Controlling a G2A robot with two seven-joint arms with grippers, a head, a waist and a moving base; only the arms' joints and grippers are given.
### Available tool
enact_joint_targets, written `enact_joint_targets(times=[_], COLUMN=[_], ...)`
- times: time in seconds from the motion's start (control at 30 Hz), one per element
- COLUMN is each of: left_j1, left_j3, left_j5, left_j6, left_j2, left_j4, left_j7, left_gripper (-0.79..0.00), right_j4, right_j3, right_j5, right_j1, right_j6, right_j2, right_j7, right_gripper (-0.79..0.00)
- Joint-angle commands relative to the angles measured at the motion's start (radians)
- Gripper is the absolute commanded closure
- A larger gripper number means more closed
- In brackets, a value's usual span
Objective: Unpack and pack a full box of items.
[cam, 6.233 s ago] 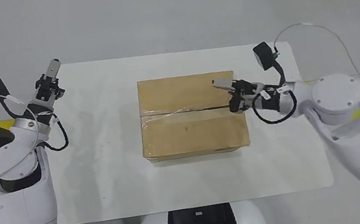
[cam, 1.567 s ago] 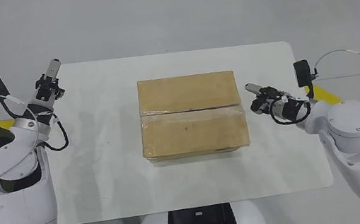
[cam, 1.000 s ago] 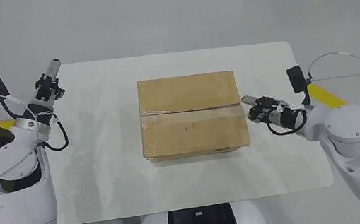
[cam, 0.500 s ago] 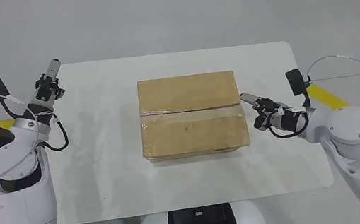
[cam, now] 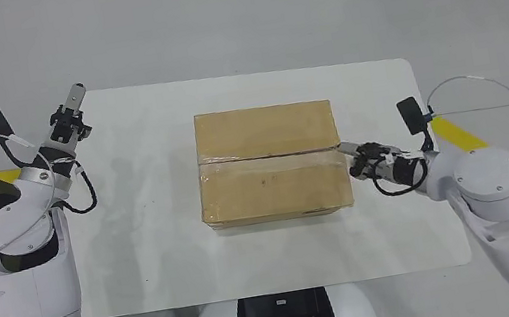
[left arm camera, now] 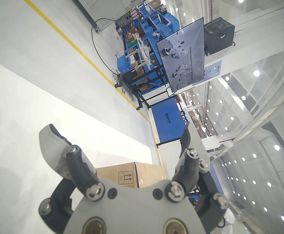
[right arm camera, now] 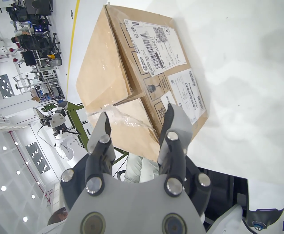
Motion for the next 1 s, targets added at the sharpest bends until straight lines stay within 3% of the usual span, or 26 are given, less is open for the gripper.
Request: enact_joint_targets(times=[0.0, 0.33, 0.57, 0.83, 0.97], left_j1=[0.0, 0.0, 0.0, 0.0, 0.0], left_j3=[0.0, 0.0, 0.0, 0.0, 0.0], left_j5=[0.0, 0.0, 0.0, 0.0, 0.0], left_j6=[0.0, 0.0, 0.0, 0.0, 0.0], left_j2=[0.0, 0.0, 0.0, 0.0, 0.0], left_j4=[0.0, 0.0, 0.0, 0.0, 0.0], left_j7=[0.0, 0.0, 0.0, 0.0, 0.0], left_gripper=[-0.785, -0.785, -0.785, -0.785, -0.785], right_j4=[-0.002, -0.005, 0.013, -0.013, -0.071], right_j3=[-0.001, -0.012, -0.023, -0.021, 0.0], right_j5=[-0.004, -0.025, -0.028, -0.018, -0.018], right_j1=[0.002, 0.014, 0.034, 0.048, 0.031], right_j6=[0.003, 0.019, 0.012, -0.025, -0.098], right_j2=[0.001, 0.004, 0.005, 0.006, 0.006], right_j7=[0.0, 0.011, 0.018, 0.033, -0.005], right_gripper=[-0.299, -0.209, 0.0, 0.0, 0.0])
